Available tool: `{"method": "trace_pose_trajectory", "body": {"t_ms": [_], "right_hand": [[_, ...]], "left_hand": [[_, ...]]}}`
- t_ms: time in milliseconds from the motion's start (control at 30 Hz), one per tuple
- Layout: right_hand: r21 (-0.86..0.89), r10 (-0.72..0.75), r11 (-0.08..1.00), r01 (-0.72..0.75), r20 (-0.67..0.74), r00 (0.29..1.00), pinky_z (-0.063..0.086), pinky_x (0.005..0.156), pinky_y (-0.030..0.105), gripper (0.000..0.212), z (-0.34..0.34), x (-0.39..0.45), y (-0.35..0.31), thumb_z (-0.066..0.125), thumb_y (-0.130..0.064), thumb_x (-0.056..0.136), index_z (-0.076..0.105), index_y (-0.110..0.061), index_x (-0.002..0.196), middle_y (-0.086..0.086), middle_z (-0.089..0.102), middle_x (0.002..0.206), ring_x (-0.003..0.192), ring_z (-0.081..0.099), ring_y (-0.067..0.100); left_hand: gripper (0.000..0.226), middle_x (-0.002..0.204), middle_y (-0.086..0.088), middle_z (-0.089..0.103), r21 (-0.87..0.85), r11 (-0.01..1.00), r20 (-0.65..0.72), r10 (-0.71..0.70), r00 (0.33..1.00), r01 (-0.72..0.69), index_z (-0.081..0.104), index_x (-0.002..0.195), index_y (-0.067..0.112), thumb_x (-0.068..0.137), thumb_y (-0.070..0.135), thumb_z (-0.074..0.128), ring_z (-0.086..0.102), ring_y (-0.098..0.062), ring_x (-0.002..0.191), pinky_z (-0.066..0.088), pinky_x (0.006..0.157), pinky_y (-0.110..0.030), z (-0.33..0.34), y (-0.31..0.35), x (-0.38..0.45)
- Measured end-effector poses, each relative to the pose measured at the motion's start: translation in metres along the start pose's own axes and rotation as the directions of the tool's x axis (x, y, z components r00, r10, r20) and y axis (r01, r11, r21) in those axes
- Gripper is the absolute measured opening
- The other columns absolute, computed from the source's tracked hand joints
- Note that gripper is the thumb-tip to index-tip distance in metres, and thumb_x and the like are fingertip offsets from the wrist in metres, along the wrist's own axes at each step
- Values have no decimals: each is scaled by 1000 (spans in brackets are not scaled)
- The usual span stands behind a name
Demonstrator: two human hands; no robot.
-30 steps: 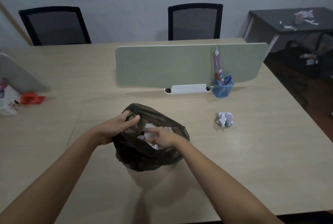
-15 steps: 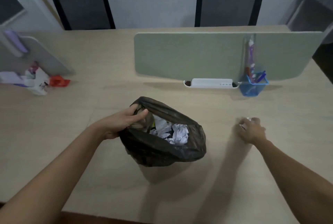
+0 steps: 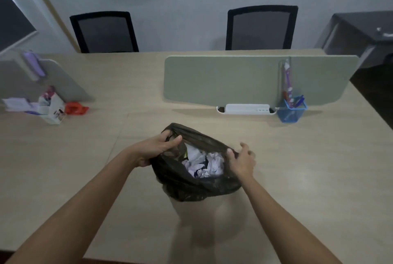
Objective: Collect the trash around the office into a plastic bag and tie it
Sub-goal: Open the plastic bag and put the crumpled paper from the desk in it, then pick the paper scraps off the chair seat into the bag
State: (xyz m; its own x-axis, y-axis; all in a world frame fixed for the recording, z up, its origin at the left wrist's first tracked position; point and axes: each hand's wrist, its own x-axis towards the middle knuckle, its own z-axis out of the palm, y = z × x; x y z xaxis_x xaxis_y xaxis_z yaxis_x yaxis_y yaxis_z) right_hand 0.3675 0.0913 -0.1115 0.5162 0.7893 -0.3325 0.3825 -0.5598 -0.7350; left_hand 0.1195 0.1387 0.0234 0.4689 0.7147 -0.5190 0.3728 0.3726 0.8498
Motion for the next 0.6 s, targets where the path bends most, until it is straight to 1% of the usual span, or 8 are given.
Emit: {"method": "trace_pose_trajectory", "body": {"t_ms": [67,133,167,267,367,467,533,600], "right_hand": [[54,277,958,-282,73,958,44,102,46,70,15,-1,24,71,-32,81,37,-4,135,24,47,133,119,51,42],[248,388,870,-425,187,903,53,91,51,53,22,-12,41,75,-19,76,55,6,119,23,63,115,103,63,39],[327,384,847,-419,170,908,55,86,52,41,23,-13,46,73,-14,76,63,7,110,23,68,106,96,66,37],[491,249,847,-202,-31,968,58,82,47,15,2,-34,34,65,-11,79,74,-2,89,18,73,89,86,69,32],[556,132,831,-1,-195,972,53,77,37,14,-35,-54,14,64,-15,85,70,-9,75,11,71,82,79,65,22],[539,89,841,46,-221,971,54,78,38,11,-70,-74,19,65,-17,82,71,-14,73,9,73,82,79,65,23],[521,87,853,32,-202,975,55,78,41,8,-89,-91,28,65,-15,81,71,-13,77,11,73,84,80,66,27],[537,93,843,19,-181,979,52,71,38,8,-106,-111,37,64,-8,83,70,-11,78,12,69,80,78,63,26]], "left_hand": [[43,80,6,70,19,1000,19,4,1000,-4,46,130,18,92,37,52,68,-5,74,51,61,-19,-4,1,-9],[44,89,1,68,35,999,38,8,999,-10,46,128,18,91,41,53,68,-7,77,52,62,-20,-12,-3,-17],[43,88,-1,66,22,1000,49,16,999,-17,46,126,16,92,41,52,67,-7,75,52,60,-20,-16,-4,-22],[43,87,-4,61,8,999,61,43,997,-44,43,115,7,92,43,51,63,-9,73,52,60,-22,-26,-13,-33],[39,84,-8,53,-74,994,87,86,993,-79,43,104,13,88,48,52,56,-14,72,44,54,-23,-30,-11,-44],[65,112,-3,43,-150,984,160,118,980,-94,48,118,28,68,63,68,39,-24,99,41,76,-36,-18,-4,-50],[78,124,-1,49,-191,975,188,151,971,-114,45,131,37,63,65,71,48,-23,112,43,96,-39,-2,1,-52],[90,140,4,47,-214,970,210,163,964,-118,41,138,39,59,67,72,52,-21,122,47,98,-35,19,7,-58]]}}
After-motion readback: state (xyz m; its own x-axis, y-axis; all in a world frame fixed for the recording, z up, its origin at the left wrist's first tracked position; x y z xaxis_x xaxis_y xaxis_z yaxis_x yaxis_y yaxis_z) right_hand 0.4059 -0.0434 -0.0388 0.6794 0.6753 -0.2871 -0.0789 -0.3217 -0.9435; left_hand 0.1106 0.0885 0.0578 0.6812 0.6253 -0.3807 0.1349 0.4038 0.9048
